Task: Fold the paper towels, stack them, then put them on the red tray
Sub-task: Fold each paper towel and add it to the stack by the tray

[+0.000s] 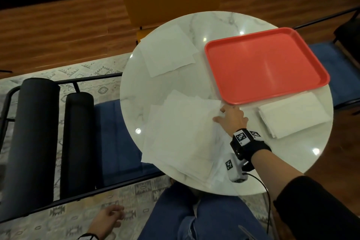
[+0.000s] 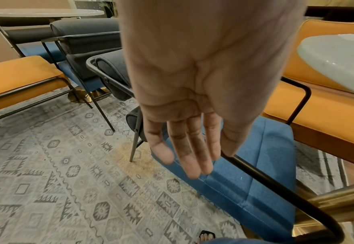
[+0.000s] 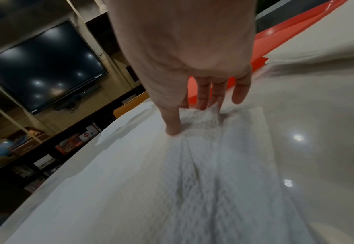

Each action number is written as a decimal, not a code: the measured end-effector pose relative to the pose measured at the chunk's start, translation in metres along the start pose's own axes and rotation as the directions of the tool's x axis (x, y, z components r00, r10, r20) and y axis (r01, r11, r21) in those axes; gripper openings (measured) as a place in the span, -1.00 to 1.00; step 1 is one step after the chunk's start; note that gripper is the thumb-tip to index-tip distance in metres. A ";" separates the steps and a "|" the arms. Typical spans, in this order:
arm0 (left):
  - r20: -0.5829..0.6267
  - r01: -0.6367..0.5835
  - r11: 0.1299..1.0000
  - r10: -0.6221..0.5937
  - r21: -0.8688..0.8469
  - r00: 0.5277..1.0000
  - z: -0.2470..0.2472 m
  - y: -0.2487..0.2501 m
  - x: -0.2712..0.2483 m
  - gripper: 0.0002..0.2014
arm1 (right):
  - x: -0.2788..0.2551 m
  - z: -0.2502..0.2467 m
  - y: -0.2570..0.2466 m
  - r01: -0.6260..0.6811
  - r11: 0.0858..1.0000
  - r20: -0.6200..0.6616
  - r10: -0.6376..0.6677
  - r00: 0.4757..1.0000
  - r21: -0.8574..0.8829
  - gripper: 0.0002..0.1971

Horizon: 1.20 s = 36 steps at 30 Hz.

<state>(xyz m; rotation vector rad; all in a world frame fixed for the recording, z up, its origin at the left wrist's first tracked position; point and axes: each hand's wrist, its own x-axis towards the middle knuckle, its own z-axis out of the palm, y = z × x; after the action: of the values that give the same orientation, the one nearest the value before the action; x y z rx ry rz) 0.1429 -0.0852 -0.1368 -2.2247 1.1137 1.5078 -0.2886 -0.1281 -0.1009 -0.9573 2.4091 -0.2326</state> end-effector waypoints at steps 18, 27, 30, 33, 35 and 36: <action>-0.028 -0.196 0.980 0.197 0.030 0.980 -0.024 0.000 0.010 -0.83 | 0.003 -0.008 -0.025 0.162 0.945 -0.169 -0.117 0.979 0.284 -0.80; -0.054 -0.806 0.542 0.836 0.239 0.547 -0.052 0.185 -0.063 -0.68 | -0.029 -0.068 -0.072 0.569 0.752 -0.129 -0.561 0.818 0.333 -0.82; 0.021 -0.904 0.322 0.940 0.280 0.341 -0.037 0.252 -0.091 -0.52 | -0.032 -0.080 -0.080 0.583 0.728 -0.095 -0.593 0.800 0.361 -0.85; 0.131 -0.927 0.108 0.978 0.358 0.165 -0.014 0.299 -0.101 -0.55 | -0.031 -0.083 -0.078 0.533 0.719 -0.077 -0.563 0.823 0.446 -0.88; 0.178 -0.924 0.074 0.973 0.374 0.149 0.001 0.314 -0.095 -0.74 | -0.031 -0.081 -0.074 0.482 0.714 -0.070 -0.524 0.849 0.508 -0.88; 0.183 -0.925 0.088 0.969 0.369 0.165 0.007 0.319 -0.091 -0.84 | -0.031 -0.078 -0.070 0.454 0.716 -0.064 -0.500 0.863 0.530 -0.90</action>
<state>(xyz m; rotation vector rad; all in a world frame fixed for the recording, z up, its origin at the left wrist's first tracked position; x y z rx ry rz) -0.1009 -0.2573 0.0082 -1.0774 2.9804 1.1345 -0.2706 -0.1614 0.0013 -1.2607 1.8039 -0.9757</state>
